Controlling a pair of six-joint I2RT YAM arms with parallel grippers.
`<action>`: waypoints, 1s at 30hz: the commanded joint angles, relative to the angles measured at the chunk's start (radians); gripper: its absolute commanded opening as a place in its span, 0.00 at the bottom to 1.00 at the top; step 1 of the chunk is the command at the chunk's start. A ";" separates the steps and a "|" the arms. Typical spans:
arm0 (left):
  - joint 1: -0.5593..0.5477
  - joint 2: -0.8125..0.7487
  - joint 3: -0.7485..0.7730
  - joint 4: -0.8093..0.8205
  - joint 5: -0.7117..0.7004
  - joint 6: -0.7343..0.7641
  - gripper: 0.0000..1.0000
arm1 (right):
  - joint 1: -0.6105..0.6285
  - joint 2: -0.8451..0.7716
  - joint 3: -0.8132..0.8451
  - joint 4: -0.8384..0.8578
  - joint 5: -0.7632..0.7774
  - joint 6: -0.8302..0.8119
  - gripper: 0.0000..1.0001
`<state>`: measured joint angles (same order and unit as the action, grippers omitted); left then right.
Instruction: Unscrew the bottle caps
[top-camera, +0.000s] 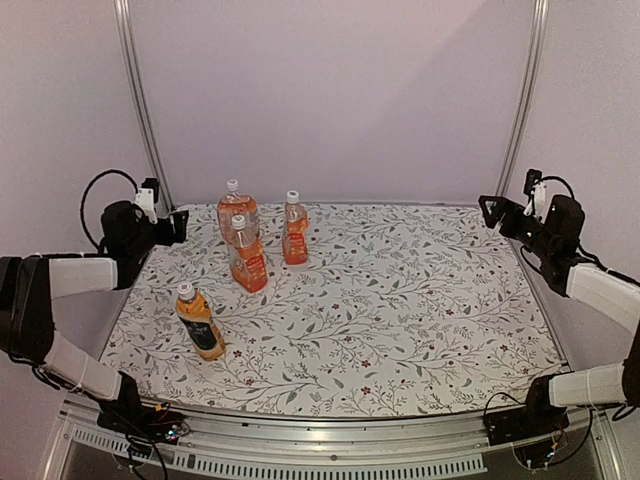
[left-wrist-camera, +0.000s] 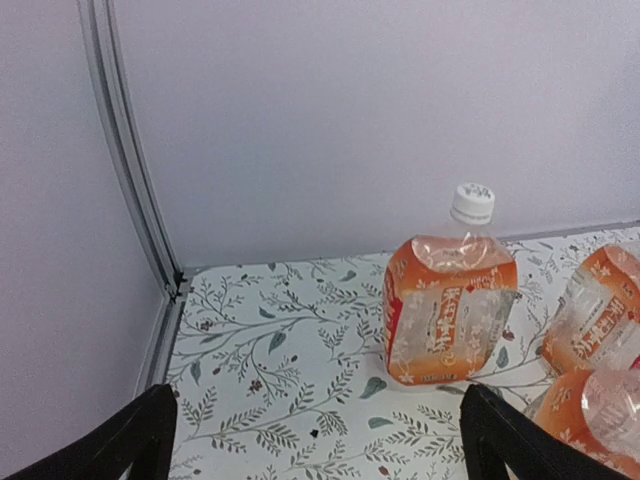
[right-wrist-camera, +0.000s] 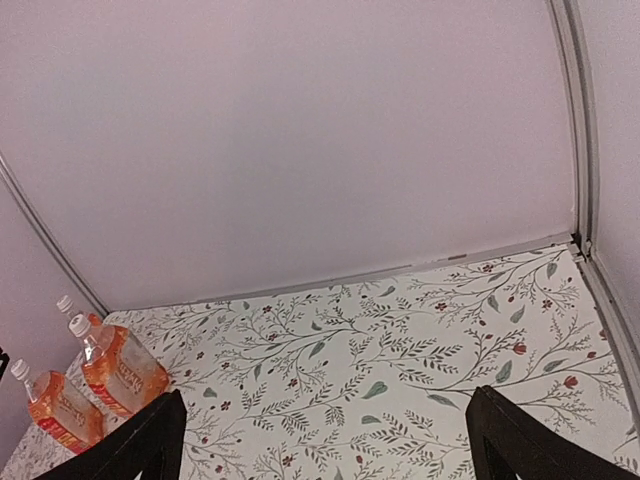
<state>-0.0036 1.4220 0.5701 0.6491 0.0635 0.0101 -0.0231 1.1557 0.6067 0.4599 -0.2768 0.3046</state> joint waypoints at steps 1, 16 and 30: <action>0.061 -0.086 0.218 -0.443 0.089 0.057 1.00 | 0.134 -0.002 0.155 -0.293 -0.135 0.138 0.99; 0.070 -0.316 0.846 -1.843 0.547 0.495 0.97 | 1.080 0.385 0.818 -0.636 0.351 -0.195 0.99; 0.070 -0.460 0.731 -1.778 0.360 0.292 0.98 | 1.330 1.124 1.603 -0.709 0.362 -0.162 0.99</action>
<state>0.0647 0.9901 1.3273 -1.1431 0.4725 0.3569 1.2835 2.1597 2.0888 -0.2008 0.0513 0.1181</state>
